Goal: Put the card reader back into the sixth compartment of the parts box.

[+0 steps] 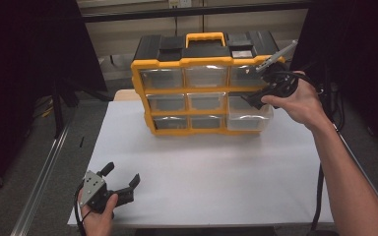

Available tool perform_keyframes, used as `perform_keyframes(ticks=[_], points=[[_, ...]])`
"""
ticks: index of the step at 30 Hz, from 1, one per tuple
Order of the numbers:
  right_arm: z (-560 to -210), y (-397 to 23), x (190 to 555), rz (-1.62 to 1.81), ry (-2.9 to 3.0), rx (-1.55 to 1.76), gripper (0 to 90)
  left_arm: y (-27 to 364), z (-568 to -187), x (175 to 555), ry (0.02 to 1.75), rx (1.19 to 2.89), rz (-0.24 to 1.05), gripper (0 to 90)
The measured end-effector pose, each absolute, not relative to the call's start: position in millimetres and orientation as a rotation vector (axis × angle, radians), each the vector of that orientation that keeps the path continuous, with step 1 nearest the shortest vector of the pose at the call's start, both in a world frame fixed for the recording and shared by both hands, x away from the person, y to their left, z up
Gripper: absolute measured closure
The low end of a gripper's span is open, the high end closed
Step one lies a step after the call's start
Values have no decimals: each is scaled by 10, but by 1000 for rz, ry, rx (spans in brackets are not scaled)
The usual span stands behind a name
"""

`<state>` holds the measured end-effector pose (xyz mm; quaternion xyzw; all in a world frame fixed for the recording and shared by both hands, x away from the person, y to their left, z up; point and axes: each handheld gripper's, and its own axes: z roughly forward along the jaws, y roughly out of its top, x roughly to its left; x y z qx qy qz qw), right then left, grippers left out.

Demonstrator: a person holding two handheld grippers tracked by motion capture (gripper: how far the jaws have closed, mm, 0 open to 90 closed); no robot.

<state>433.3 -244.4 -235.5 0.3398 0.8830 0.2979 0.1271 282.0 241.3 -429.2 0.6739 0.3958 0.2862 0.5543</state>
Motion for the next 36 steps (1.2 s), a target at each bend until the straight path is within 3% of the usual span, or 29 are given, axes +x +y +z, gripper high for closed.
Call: perform_keyframes(ticks=[19, 25, 26, 28, 30, 33, 34, 36], points=[[-2566, -2370, 4429, 712, 2650, 999, 736, 2415, -4297, 2828, 936, 1599, 676, 26], [-2588, -2358, 4431, 692, 2626, 1002, 679, 2415, -4296, 2827, 935, 1600, 678, 26], [-2565, -2360, 4418, 707, 2582, 1025, 602, 2423, -4295, 2830, 936, 1601, 682, 26], [-2552, -2366, 4409, 717, 2570, 1021, 561, 2422, -4296, 2828, 939, 1595, 680, 26], [-2533, -2371, 4384, 748, 2528, 1034, 457, 2421, -4295, 2826, 940, 1591, 679, 26], [-2519, -2380, 4363, 763, 2496, 1050, 393, 2421, -4295, 2827, 940, 1591, 679, 26], [-2516, -2407, 4341, 815, 2457, 1066, 302, 2424, -4292, 2826, 940, 1596, 681, 26], [-2518, -2414, 4334, 835, 2440, 1078, 277, 2427, -4288, 2822, 943, 1598, 691, 26]])
